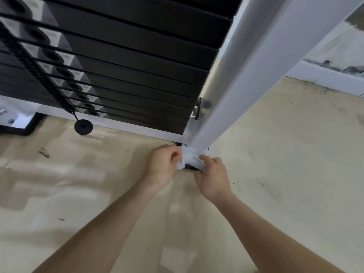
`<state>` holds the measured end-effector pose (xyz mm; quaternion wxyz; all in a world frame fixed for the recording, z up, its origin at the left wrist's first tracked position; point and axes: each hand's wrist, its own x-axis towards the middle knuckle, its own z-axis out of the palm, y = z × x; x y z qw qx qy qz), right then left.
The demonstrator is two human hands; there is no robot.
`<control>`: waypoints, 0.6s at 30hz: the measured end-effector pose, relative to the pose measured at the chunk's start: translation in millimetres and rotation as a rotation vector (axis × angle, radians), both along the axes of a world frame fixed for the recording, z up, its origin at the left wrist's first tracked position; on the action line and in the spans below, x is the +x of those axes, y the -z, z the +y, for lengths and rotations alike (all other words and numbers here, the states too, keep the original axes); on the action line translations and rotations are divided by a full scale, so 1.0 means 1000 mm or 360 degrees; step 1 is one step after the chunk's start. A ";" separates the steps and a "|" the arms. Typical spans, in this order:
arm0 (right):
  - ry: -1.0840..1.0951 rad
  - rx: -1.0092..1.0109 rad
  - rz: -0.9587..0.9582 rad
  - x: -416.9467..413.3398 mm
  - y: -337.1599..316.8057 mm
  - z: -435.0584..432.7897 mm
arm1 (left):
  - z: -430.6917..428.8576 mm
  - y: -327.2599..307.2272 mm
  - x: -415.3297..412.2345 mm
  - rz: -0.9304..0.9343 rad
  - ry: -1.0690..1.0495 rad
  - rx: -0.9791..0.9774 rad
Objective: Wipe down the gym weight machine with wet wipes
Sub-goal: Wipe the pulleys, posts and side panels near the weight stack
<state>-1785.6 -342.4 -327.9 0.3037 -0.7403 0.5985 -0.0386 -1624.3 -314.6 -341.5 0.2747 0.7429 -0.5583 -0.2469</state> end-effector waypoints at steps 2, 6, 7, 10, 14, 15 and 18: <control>0.0096 0.0025 0.0083 -0.001 0.001 -0.001 | 0.005 0.005 -0.012 -0.0176 0.0122 -0.0102; -0.0254 -0.0165 0.0248 -0.004 0.007 0.020 | 0.027 0.027 -0.031 -0.0784 0.0561 -0.0054; -0.0265 -0.0185 0.0197 -0.006 0.007 0.022 | 0.029 0.023 -0.029 -0.0825 0.0625 -0.0044; -0.0204 -0.0097 0.0196 -0.010 -0.008 0.008 | 0.025 0.016 -0.022 -0.1095 0.0823 -0.0045; -0.0339 -0.0097 0.0320 -0.007 0.005 0.001 | 0.024 0.022 -0.012 -0.1192 0.1007 -0.0009; -0.0339 -0.0044 0.0350 -0.001 0.005 0.005 | 0.023 0.024 -0.007 -0.1244 0.0980 -0.0016; -0.0262 -0.0091 0.0385 0.012 0.008 0.018 | 0.014 0.009 -0.001 -0.1214 0.0874 -0.0054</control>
